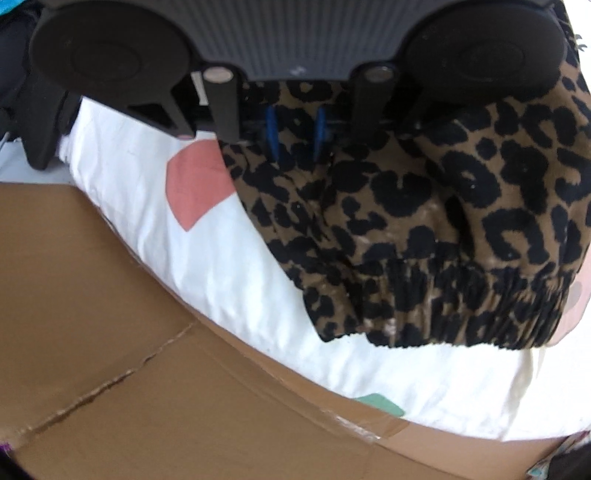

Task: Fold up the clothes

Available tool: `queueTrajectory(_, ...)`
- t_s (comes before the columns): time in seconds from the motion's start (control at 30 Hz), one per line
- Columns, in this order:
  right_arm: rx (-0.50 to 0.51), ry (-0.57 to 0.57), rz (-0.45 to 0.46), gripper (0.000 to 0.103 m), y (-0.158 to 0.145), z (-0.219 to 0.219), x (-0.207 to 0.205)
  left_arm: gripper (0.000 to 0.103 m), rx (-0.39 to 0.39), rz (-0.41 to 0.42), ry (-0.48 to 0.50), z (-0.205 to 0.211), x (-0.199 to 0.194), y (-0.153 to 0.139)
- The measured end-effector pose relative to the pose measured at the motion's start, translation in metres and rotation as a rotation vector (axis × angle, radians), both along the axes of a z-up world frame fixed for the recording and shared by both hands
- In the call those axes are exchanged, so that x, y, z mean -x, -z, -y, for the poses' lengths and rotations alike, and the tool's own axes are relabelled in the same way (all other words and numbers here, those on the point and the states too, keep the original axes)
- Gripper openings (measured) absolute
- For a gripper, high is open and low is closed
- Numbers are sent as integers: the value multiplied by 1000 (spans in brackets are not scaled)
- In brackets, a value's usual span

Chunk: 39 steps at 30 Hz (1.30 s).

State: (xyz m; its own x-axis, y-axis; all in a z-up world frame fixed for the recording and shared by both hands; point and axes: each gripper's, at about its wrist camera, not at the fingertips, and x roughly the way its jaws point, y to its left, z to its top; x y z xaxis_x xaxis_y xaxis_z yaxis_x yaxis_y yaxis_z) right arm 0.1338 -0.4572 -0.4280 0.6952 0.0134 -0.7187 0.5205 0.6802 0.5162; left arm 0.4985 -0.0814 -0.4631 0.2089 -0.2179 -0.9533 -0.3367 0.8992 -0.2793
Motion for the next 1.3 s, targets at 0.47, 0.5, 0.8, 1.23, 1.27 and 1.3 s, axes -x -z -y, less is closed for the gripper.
queueTrajectory(0.47, 3, 13, 15, 4, -4, 1, 2, 0, 9, 105, -14, 10, 7, -31)
queueTrajectory(0.5, 2, 17, 16, 4, -4, 1, 2, 0, 10, 116, -8, 13, 7, -36)
queueTrajectory(0.8, -3, 28, 21, 4, -4, 1, 2, 0, 29, 179, 10, 10, 0, -46)
queueTrajectory(1.23, 34, 9, 16, 1, -12, 2, 3, 0, 50, 194, 0, 22, -1, -36)
queueTrajectory(1.27, 37, 9, 14, 1, -13, 2, 3, 0, 55, 196, 3, 24, -2, -35)
queueTrajectory(1.3, 40, 9, 11, 1, -14, 3, 4, 0, 53, 197, 14, 26, -2, -33)
